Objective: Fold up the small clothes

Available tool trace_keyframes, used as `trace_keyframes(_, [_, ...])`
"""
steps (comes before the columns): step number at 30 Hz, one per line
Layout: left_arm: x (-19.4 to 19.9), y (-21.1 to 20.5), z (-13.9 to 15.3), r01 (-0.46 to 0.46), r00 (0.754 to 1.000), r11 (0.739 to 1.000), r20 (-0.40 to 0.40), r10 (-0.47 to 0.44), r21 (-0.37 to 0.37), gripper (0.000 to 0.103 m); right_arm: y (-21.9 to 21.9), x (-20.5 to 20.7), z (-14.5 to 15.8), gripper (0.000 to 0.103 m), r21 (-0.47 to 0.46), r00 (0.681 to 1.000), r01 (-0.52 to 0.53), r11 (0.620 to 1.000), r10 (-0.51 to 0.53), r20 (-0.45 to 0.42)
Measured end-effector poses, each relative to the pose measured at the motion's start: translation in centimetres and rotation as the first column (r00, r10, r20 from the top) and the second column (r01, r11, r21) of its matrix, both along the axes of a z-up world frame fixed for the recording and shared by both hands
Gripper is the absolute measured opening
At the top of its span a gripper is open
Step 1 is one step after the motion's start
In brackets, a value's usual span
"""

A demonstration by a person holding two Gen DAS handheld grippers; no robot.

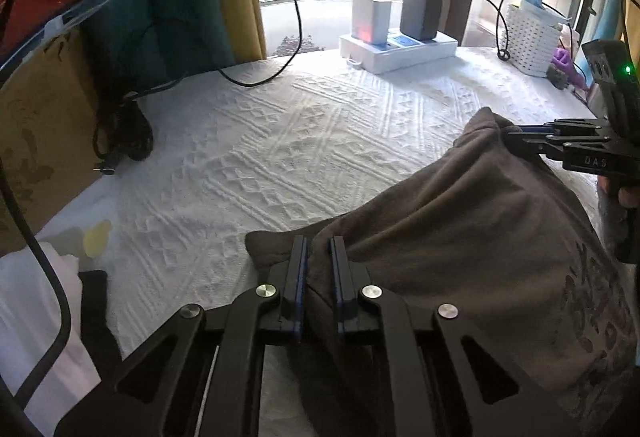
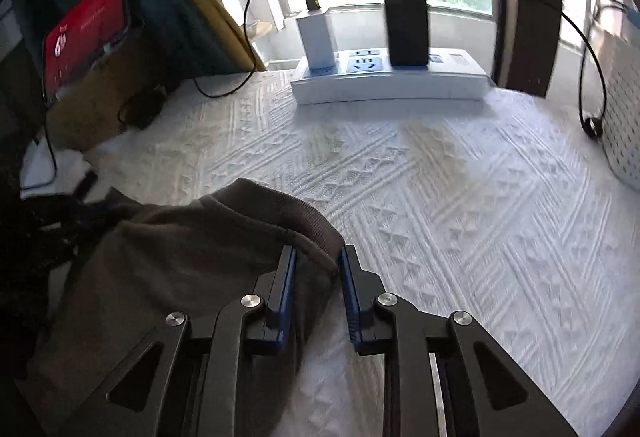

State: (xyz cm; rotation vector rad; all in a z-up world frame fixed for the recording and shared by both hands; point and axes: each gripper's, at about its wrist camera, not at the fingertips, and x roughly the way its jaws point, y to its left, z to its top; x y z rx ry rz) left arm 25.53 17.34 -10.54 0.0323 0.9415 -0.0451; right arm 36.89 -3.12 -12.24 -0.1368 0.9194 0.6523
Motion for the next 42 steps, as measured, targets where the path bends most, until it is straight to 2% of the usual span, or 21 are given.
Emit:
trace_keyframes(3, [-0.2, 0.3, 0.5, -0.019, 1.0, 1.0, 0.018, 0.019, -0.002, 0.01, 0.1, 0.3, 0.0, 0.024, -0.016, 1.0, 0.006, 1.0, -0.005, 0.027])
trace_keyframes(5, [-0.5, 0.3, 0.9, -0.025, 0.999, 1.0, 0.032, 0.025, 0.006, 0.01, -0.1, 0.4, 0.2, 0.041, -0.028, 0.999, 0.025, 0.999, -0.024, 0.032])
trace_keyframes(6, [-0.8, 0.2, 1.2, -0.026, 0.999, 0.999, 0.041, 0.026, 0.018, 0.01, -0.2, 0.2, 0.5, 0.053, -0.048, 0.997, 0.049, 0.998, -0.046, 0.062])
trace_keyframes(7, [-0.9, 0.2, 1.3, -0.027, 0.999, 0.999, 0.045, 0.026, 0.022, 0.011, -0.6, 0.0, 0.8, 0.056, -0.061, 0.994, 0.068, 0.996, -0.062, 0.091])
trace_keyframes(8, [-1.2, 0.2, 1.6, -0.038, 0.998, 0.999, 0.053, 0.037, 0.028, 0.014, -1.0, -0.2, 1.0, 0.056, -0.062, 0.992, 0.078, 0.995, -0.072, 0.104])
trace_keyframes(11, [-1.9, 1.0, 2.7, -0.116, 0.989, 0.992, 0.093, 0.111, 0.056, 0.014, -1.8, -1.3, 1.7, 0.057, -0.08, 0.987, 0.105, 0.991, -0.094, 0.128])
trace_keyframes(14, [-3.4, 2.6, 4.0, -0.144, 0.985, 0.989, 0.094, 0.145, -0.024, 0.014, -2.8, -2.6, 2.7, 0.058, -0.102, 0.976, 0.151, 0.983, -0.132, 0.175])
trace_keyframes(15, [-4.1, 2.6, 4.4, -0.132, 0.987, 0.99, 0.09, 0.135, -0.037, 0.016, -2.9, -3.0, 3.0, 0.058, -0.102, 0.973, 0.16, 0.982, -0.14, 0.181])
trace_keyframes(17, [-5.4, 2.0, 4.7, -0.096, 0.992, 0.994, 0.081, 0.1, -0.053, 0.031, -3.6, -4.3, 3.6, 0.058, -0.094, 0.971, 0.164, 0.982, -0.144, 0.192])
trace_keyframes(18, [-6.1, 1.6, 4.7, -0.076, 0.994, 0.995, 0.074, 0.081, -0.064, 0.034, -3.6, -4.9, 3.8, 0.058, -0.092, 0.971, 0.161, 0.983, -0.141, 0.195])
trace_keyframes(21, [-8.8, -0.5, 4.3, 0.01, 0.999, 0.992, 0.031, -0.006, -0.128, 0.035, -3.7, -7.6, 4.3, 0.058, -0.088, 0.974, 0.127, 0.988, -0.108, 0.197])
trace_keyframes(25, [-11.8, -2.9, 3.7, 0.081, 0.996, 0.978, -0.016, -0.086, -0.194, 0.035, -3.4, -11.1, 4.4, 0.058, -0.068, 0.982, 0.08, 0.994, -0.067, 0.179])
trace_keyframes(27, [-13.2, -4.2, 3.0, 0.121, 0.99, 0.973, -0.053, -0.134, -0.194, 0.035, -3.2, -13.1, 4.3, 0.058, -0.061, 0.985, 0.051, 0.997, -0.04, 0.166])
trace_keyframes(31, [-15.7, -5.6, 1.6, 0.137, 0.981, 0.975, -0.115, -0.159, -0.175, 0.037, -2.3, -16.6, 3.5, 0.059, -0.081, 0.989, -0.02, 0.996, 0.032, 0.145])
trace_keyframes(33, [-16.6, -5.8, 1.3, 0.129, 0.98, 0.977, -0.126, -0.151, -0.168, 0.044, -1.9, -18.2, 2.9, 0.059, -0.106, 0.987, -0.046, 0.993, 0.061, 0.145])
trace_keyframes(36, [-17.6, -5.9, 1.2, 0.134, 0.979, 0.974, -0.126, -0.159, -0.182, 0.045, -1.5, -19.7, 1.9, 0.059, -0.135, 0.988, -0.055, 0.989, 0.074, 0.138])
trace_keyframes(39, [-18.2, -5.8, 0.9, 0.151, 0.982, 0.973, -0.086, -0.168, -0.173, 0.044, -1.6, -20.8, 1.0, 0.059, -0.176, 0.988, -0.039, 0.984, 0.064, 0.138])
trace_keyframes(40, [-18.4, -5.6, 0.9, 0.157, 0.982, 0.971, -0.076, -0.173, -0.181, 0.033, -1.5, -21.1, 0.5, 0.059, -0.213, 0.988, -0.035, 0.976, 0.066, 0.142])
trace_keyframes(41, [-18.7, -5.5, 0.9, 0.16, 0.982, 0.969, -0.066, -0.175, -0.188, 0.013, -1.5, -21.4, 0.2, 0.059, -0.238, 0.987, -0.026, 0.971, 0.063, 0.151])
trace_keyframes(42, [-19.1, -5.4, 1.0, 0.147, 0.985, 0.972, -0.058, -0.16, -0.183, 0.011, -1.9, -21.8, 0.0, 0.06, -0.241, 0.985, -0.011, 0.971, 0.051, 0.162])
